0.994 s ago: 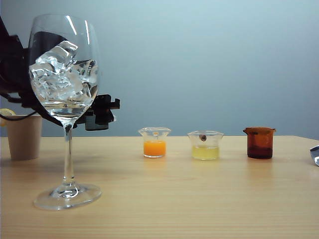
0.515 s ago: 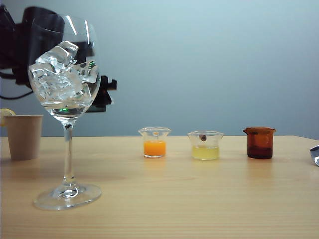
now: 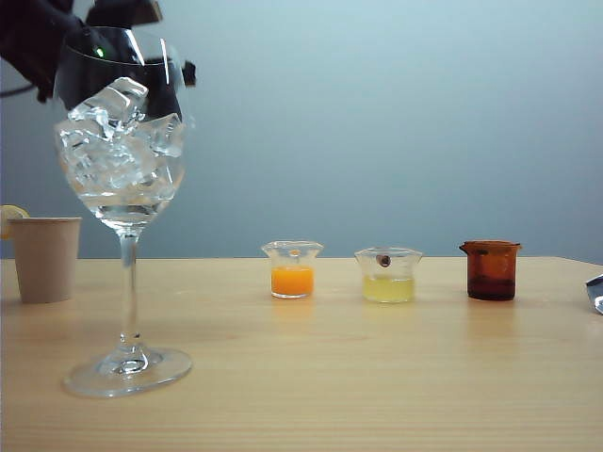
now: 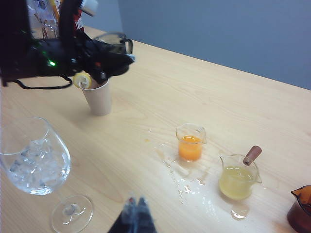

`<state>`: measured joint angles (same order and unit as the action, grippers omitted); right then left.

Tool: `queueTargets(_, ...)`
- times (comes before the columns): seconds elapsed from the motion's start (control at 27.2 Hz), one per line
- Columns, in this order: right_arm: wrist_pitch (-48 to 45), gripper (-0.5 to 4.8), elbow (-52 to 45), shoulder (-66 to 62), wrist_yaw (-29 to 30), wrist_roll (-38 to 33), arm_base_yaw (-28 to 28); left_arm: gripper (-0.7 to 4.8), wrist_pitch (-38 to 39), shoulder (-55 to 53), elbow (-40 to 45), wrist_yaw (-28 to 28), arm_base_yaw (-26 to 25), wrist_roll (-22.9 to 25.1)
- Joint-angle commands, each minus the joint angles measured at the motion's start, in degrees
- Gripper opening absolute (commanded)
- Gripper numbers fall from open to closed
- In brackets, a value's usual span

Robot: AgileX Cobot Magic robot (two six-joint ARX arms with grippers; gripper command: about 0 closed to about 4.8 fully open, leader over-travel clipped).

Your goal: Pick up the first measuring cup from the left, pour the coconut rum inside into the goblet, and finally put the measuring cup back in its original place.

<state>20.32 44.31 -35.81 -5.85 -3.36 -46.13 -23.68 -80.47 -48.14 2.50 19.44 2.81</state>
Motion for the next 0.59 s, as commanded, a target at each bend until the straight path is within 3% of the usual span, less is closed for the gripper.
queueTargets(0.04,-1.4,-0.03,0.2,0.1,0.2,0.2,0.0,0.57,3.3,4.1,-0.2,-1.8,-0.1,0.4)
queueTargets(0.33,-2.6,-0.03,0.2,0.1,0.7,0.2,0.0,0.57,16.1,15.0,-0.2,-3.0,-0.1,4.2)
queueTargets(0.59,-2.6,-0.03,0.2,0.1,1.1,0.2,0.0,0.57,25.9,24.7,-0.2,-5.6,-0.1,4.7)
